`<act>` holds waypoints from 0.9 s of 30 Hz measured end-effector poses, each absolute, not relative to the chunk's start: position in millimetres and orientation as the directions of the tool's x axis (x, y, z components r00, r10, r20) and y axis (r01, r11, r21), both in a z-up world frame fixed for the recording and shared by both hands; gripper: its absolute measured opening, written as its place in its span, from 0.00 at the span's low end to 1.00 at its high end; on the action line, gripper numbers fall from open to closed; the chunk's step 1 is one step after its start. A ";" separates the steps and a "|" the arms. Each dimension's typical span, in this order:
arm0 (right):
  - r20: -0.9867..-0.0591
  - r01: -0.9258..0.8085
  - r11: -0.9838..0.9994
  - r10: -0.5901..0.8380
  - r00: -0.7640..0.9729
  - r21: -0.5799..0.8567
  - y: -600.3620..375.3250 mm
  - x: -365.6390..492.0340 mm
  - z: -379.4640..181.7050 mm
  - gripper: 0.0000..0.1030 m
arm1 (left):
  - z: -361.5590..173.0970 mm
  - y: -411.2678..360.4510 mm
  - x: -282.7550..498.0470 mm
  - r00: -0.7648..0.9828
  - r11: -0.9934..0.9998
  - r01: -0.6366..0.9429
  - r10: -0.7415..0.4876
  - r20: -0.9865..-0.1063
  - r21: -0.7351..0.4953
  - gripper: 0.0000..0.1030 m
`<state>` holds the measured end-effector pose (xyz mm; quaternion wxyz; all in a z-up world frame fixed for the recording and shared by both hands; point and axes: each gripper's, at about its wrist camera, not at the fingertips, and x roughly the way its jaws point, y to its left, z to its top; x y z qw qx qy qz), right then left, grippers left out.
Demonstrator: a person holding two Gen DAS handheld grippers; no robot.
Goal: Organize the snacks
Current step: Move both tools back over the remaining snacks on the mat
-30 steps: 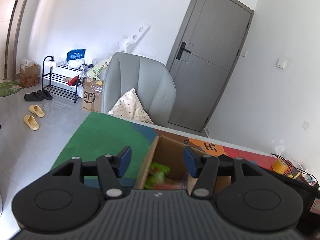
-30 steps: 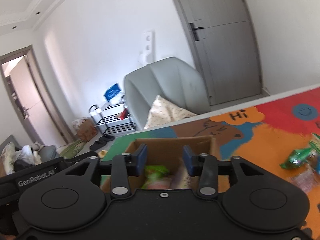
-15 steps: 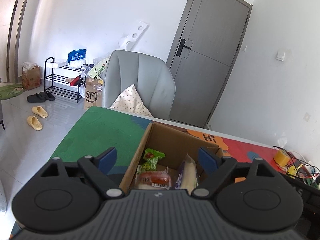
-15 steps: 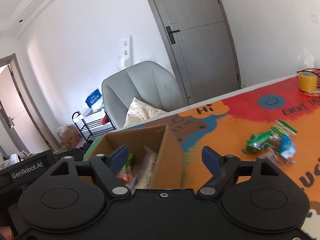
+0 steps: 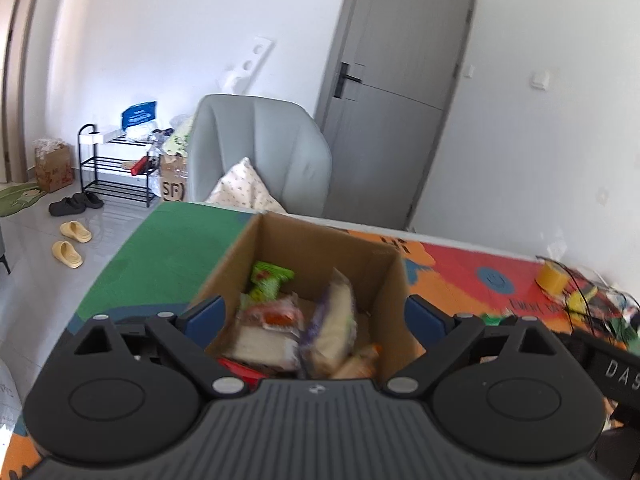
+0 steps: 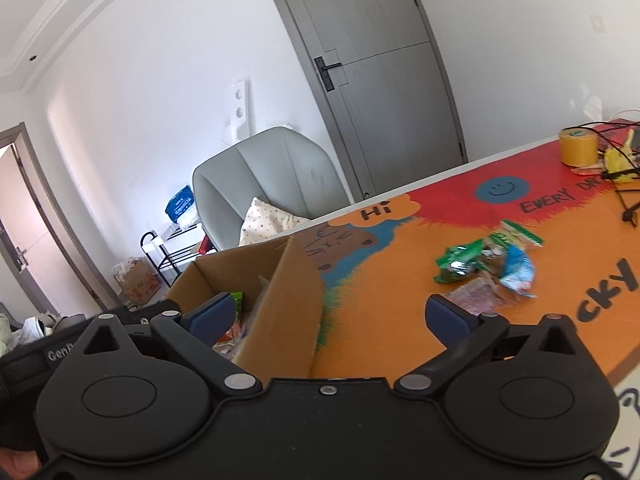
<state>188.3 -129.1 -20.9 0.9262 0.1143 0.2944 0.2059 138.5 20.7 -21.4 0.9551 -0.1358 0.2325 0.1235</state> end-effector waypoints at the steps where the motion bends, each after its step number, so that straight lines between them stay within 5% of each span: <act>1: -0.497 -0.307 0.890 0.445 0.745 0.336 -133.7 187.2 -20.5 1.00 | -21.5 16.0 138.1 0.862 0.936 -0.293 0.170 -0.478 -0.195 0.93; 27: -0.502 -0.156 0.917 0.336 0.797 0.367 -240.6 185.0 -32.2 1.00 | -26.9 -73.0 158.6 0.871 0.977 -0.153 0.063 -0.488 -0.146 0.93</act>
